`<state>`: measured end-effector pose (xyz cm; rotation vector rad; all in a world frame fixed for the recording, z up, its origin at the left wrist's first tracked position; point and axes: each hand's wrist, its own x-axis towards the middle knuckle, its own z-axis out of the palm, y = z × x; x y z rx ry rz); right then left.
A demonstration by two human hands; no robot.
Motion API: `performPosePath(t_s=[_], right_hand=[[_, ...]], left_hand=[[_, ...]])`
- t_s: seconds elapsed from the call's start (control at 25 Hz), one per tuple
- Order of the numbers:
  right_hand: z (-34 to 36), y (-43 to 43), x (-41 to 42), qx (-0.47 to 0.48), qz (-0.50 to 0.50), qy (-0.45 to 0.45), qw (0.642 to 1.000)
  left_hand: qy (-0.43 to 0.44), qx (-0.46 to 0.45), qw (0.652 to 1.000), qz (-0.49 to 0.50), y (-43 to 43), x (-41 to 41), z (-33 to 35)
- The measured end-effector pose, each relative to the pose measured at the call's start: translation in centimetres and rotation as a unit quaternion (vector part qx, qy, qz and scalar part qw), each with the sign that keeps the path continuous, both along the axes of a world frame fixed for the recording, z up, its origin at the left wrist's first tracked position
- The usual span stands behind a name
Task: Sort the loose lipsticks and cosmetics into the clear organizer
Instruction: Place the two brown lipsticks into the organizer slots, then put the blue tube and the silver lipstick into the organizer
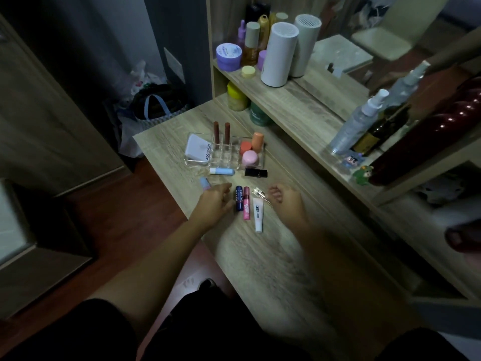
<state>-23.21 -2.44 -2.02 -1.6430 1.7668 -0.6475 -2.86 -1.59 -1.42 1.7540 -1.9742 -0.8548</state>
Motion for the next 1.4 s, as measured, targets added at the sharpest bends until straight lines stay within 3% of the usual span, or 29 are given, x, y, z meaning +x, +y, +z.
performPosePath(t_s=[0.36, 0.56, 0.64, 0.84, 0.96, 1.08, 1.24, 1.4], right_hand=[[-1.7, 1.6, -0.3, -0.021, -0.009, 0.085, 0.996], [-2.0, 0.9, -0.4, 0.006, 0.011, 0.114, 0.993], [-2.1, 0.3, -0.3, 0.032, 0.023, 0.113, 0.993], [-2.6, -0.6, -0.1, 0.062, 0.04, 0.122, 0.99], [-2.5, -0.7, -0.1, 0.067, 0.045, 0.139, 0.987], [-1.5, -1.1, 0.5, 0.029, 0.028, 0.062, 0.997], [1.4, -3.1, 2.8, 0.025, -0.024, -0.17, 0.985], [3.8, -7.0, 5.3, -0.023, -0.057, -0.273, 0.96]], left_hand=[[-0.039, -0.021, 0.998, -0.038, 4.1, -2.8, -2.0], [-0.053, -0.102, 0.985, 0.13, 3.6, -1.7, -2.2], [-0.043, -0.055, 0.98, 0.188, 2.5, -0.2, -2.3], [-0.05, 0.055, 0.988, 0.138, 0.0, 1.5, -2.9], [-0.039, 0.077, 0.984, 0.159, -0.7, 1.4, -2.7], [-0.017, 0.056, 0.983, 0.173, -0.7, 1.5, -1.8], [0.207, 0.059, 0.94, 0.265, -2.2, 1.8, 1.5], [0.228, -0.025, 0.93, 0.288, -7.0, 2.9, 4.0]])
